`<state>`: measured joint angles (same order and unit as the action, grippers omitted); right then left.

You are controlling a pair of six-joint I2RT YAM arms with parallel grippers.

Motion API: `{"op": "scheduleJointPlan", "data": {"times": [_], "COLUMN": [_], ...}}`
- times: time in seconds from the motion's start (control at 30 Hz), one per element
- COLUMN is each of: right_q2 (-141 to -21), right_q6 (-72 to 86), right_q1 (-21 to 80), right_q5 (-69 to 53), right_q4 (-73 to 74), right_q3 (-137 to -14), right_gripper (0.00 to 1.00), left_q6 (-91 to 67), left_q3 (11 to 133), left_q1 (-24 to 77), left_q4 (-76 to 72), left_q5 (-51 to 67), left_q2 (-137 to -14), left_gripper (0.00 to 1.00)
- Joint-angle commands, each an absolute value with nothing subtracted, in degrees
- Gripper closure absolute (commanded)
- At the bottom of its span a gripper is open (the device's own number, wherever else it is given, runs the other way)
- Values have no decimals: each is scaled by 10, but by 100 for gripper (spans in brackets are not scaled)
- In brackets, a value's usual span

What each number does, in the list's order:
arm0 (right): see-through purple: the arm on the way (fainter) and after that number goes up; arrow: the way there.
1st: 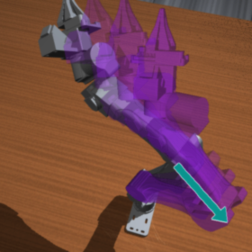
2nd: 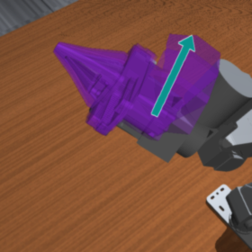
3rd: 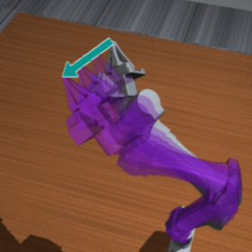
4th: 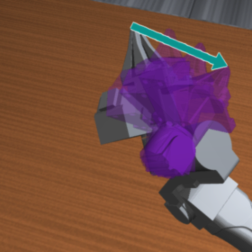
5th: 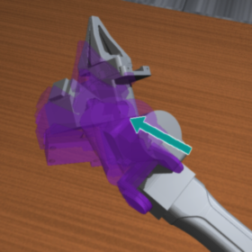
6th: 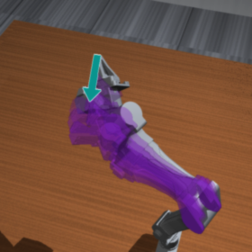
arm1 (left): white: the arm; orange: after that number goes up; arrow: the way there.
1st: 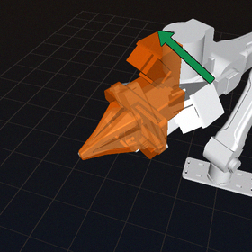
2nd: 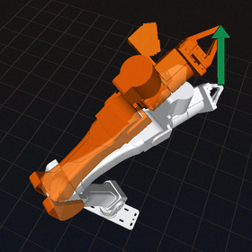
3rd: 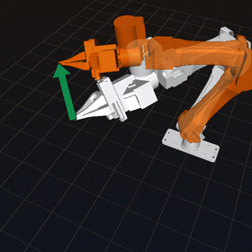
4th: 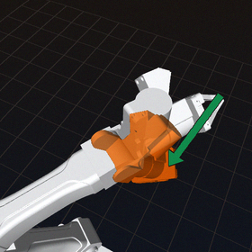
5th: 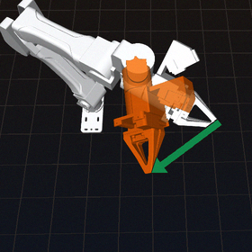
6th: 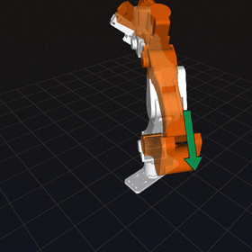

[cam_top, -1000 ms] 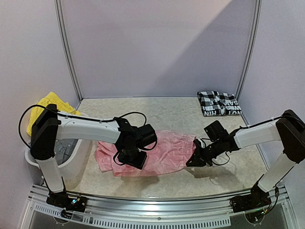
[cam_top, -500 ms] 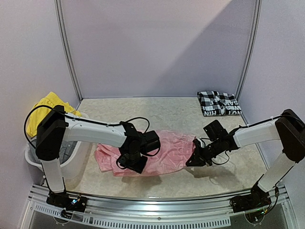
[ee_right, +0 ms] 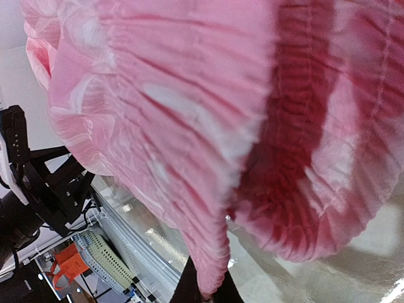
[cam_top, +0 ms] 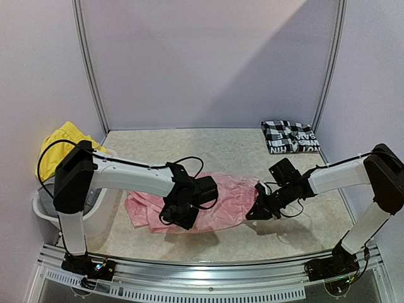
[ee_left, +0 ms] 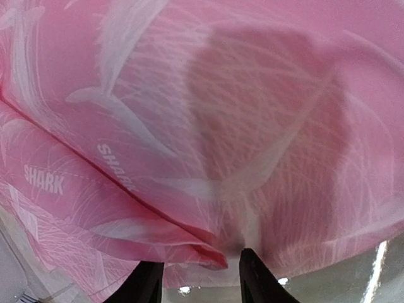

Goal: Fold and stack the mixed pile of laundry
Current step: Pick up the crumpled shorts from the center of the board, then flatten out the crumpled shorts at the center of the board.

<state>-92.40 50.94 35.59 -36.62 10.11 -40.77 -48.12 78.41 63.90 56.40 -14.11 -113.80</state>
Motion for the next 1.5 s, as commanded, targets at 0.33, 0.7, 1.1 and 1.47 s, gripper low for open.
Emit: {"op": "scheduleJointPlan", "data": {"times": [0.33, 0.7, 1.1, 1.47], "right_q2": [-933, -905, -821, -777], "right_q6": [494, 477, 429, 419], "right_q1": [359, 357, 326, 306], "right_q5": [-371, -359, -332, -316], "right_q4": [120, 188, 393, 540], "right_q3": [-420, -463, -660, -834], "right_gripper": [99, 100, 100, 100], "left_q6": [-486, -527, -572, -509], "left_q3": [817, 805, 825, 904], "left_q1": [642, 635, 595, 571], "left_q4": [593, 655, 780, 821], "left_q5": [-212, -251, -324, -354], "left_q2": [-1163, -1072, -850, -687], "left_gripper": [82, 100, 100, 100]}}
